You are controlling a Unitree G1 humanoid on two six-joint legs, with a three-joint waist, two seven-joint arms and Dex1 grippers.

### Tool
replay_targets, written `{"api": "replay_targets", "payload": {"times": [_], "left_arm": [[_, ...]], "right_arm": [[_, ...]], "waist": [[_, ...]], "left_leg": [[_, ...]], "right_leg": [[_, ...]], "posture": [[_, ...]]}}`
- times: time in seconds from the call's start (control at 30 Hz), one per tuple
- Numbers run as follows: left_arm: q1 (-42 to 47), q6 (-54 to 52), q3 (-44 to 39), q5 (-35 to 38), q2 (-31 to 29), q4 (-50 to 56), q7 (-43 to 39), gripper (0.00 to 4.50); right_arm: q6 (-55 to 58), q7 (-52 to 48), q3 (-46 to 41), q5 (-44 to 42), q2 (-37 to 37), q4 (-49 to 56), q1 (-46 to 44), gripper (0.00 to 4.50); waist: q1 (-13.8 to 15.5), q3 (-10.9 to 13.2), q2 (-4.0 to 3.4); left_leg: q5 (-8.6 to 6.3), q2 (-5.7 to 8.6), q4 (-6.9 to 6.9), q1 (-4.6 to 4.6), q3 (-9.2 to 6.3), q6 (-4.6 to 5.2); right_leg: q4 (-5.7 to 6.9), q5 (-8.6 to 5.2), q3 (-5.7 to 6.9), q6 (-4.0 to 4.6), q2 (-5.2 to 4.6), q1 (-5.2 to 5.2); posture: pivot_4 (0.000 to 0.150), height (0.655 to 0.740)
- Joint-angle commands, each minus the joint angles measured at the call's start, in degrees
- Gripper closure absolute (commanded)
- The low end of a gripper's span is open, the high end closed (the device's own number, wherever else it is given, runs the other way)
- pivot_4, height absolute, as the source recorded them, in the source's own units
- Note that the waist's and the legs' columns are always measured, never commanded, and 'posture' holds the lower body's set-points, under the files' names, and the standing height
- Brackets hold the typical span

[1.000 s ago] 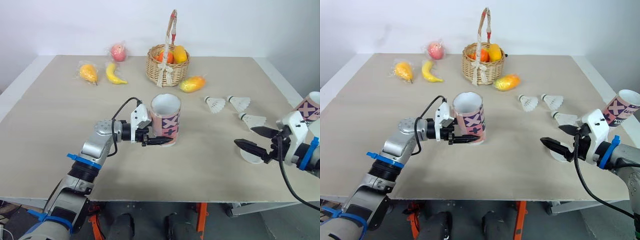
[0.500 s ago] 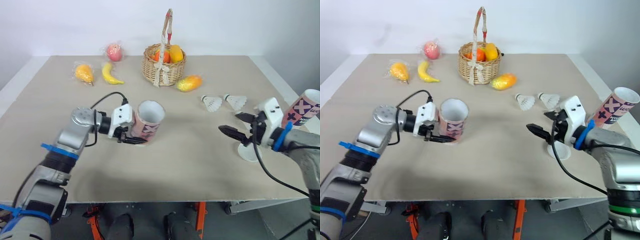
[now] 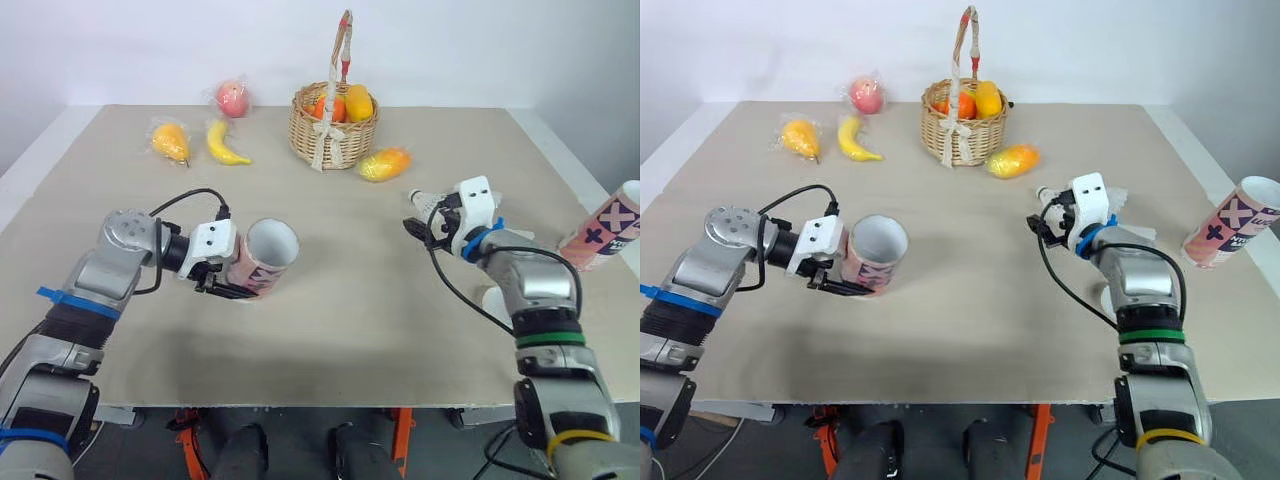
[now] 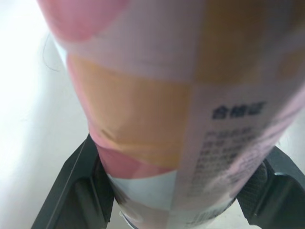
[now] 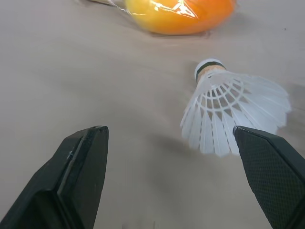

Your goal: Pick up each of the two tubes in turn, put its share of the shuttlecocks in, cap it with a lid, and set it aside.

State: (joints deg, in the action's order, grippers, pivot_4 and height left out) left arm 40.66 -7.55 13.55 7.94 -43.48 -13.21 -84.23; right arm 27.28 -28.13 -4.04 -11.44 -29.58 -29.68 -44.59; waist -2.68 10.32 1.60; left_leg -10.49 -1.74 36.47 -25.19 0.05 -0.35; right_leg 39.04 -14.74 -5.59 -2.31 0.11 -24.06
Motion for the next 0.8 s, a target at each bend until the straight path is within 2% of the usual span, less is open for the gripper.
{"api": "replay_targets", "payload": {"times": [0.03,0.13,0.23,0.27,0.43,0.47,0.57,0.67,0.8], "left_arm": [[-0.87,-1.76,0.64,-0.16,-2.05,2.36,-2.01,1.56],[-1.12,-0.93,1.28,-1.97,-3.05,2.02,-2.18,1.56],[-1.18,-0.9,1.37,-2.17,-3.2,2.05,-2.19,1.6],[-1.21,-1.27,1.38,-1.96,-3.25,2.29,-2.38,1.6],[-1.48,-2.93,1.51,-1.33,-3.77,3.13,-3.4,1.6],[-1.51,-3.33,1.5,-1.07,-3.73,3.18,-3.7,1.6],[-1.81,-4.44,1.82,-0.59,-3.82,3.62,-4.99,1.6],[-1.58,-5.09,2.74,-1.31,-3.73,3.34,-5.75,1.6],[-0.77,-3.33,5.14,-4.55,-4.08,1.58,-6.16,1.6]], "right_arm": [[-3.98,1.5,-0.55,1.67,0.68,-5.86,-4.17,0.0],[-7.3,2.86,-0.64,3.06,2.13,-13.11,-7.73,0.0],[-10.61,3.32,-1.02,3.74,3.27,-18.56,-10.37,0.77],[-11.67,3.16,-1.21,3.72,3.71,-19.9,-11.07,1.37],[-14.36,2.36,-1.46,3.8,4.75,-21.88,-11.89,3.74],[-14.58,2.39,-1.38,3.92,4.87,-21.85,-11.81,4.34],[-15.28,2.46,-0.27,5.05,4.91,-19.19,-10.53,4.43],[-16.08,2.19,0.98,6.76,3.89,-11.42,-8.1,4.43],[-15.44,-2.9,2.27,6.89,-0.28,8.13,-3.07,4.43]], "waist": [[-0.05,0.0,0.0],[-0.2,0.0,0.0],[-0.51,-0.01,-0.01],[-0.59,-0.01,-0.02],[-0.9,-0.01,-0.02],[-0.94,-0.01,-0.02],[-1.34,-0.01,-0.02],[-1.44,-0.02,-0.03],[-1.41,-0.06,-0.13]], "left_leg": [[0.0,0.0,-0.01,0.0,-0.01,0.0],[0.0,-0.01,-0.01,0.06,0.0,0.0],[0.0,-0.06,-0.01,0.1,0.01,0.0],[0.0,-0.09,-0.01,0.11,0.01,0.0],[0.0,-0.15,-0.01,0.11,-0.01,0.0],[0.0,-0.14,-0.01,0.11,0.0,0.0],[0.0,-0.14,-0.01,0.1,0.0,0.0],[0.0,-0.13,-0.01,0.1,-0.02,0.0],[0.0,-0.11,-0.02,0.09,-0.03,0.0]], "right_leg": [[-0.01,0.0,0.01,0.0,0.01,0.0],[0.01,0.02,-0.01,0.03,0.03,0.01],[0.04,0.05,-0.03,0.08,0.1,0.01],[0.04,0.06,-0.04,0.1,0.14,0.01],[0.05,0.08,-0.04,0.13,0.2,0.01],[0.05,0.07,-0.04,0.13,0.19,0.01],[0.05,0.07,-0.04,0.13,0.18,0.01],[0.05,0.07,-0.03,0.12,0.18,0.02],[0.06,0.06,-0.03,0.1,0.17,0.01]], "posture": [[0.15,0.74],[0.15,0.74],[0.15,0.74],[0.15,0.74],[0.15,0.74],[0.15,0.74],[0.15,0.74],[0.15,0.74],[0.15,0.74]]}}
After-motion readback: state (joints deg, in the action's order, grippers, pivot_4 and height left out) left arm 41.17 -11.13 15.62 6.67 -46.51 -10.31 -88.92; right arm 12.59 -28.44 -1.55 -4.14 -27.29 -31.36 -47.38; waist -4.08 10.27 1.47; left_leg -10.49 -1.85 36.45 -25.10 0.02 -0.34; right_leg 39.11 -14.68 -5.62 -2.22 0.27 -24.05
